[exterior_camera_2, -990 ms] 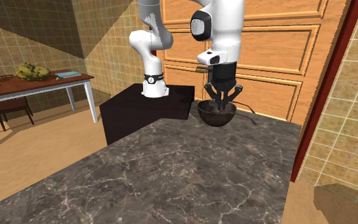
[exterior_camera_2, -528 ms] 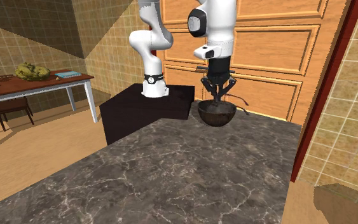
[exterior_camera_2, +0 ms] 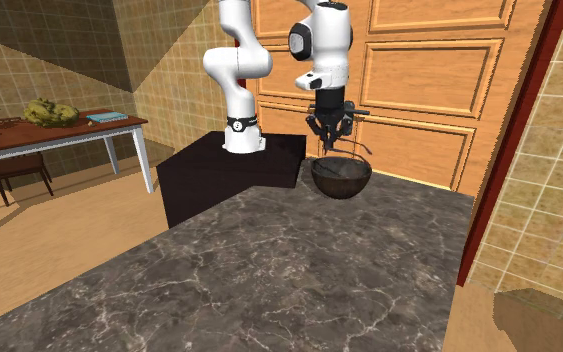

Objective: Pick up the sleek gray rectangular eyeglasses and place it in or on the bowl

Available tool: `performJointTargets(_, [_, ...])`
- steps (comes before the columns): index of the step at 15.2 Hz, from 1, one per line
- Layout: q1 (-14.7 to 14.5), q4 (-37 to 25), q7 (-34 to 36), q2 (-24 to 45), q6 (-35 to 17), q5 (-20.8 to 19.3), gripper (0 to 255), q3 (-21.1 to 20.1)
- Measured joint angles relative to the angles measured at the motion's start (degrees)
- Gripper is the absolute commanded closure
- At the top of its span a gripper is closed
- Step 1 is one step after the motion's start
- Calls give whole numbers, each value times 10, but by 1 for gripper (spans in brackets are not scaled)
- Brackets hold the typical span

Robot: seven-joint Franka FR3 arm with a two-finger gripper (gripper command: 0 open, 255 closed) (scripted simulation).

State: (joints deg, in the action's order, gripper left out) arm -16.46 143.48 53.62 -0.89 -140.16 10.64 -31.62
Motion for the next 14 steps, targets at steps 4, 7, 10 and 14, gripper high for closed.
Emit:
performJointTargets(4, [-13, 58, -10, -32, -30, 38, 255, -11])
performJointTargets(7, [-12, 65, -1, -7, -60, 25, 255, -13])
performJointTargets(10, [-10, 67, 10, 20, -87, 6, 255, -12])
performJointTargets(14, [-11, 69, 27, 51, -117, -19, 255, -8])
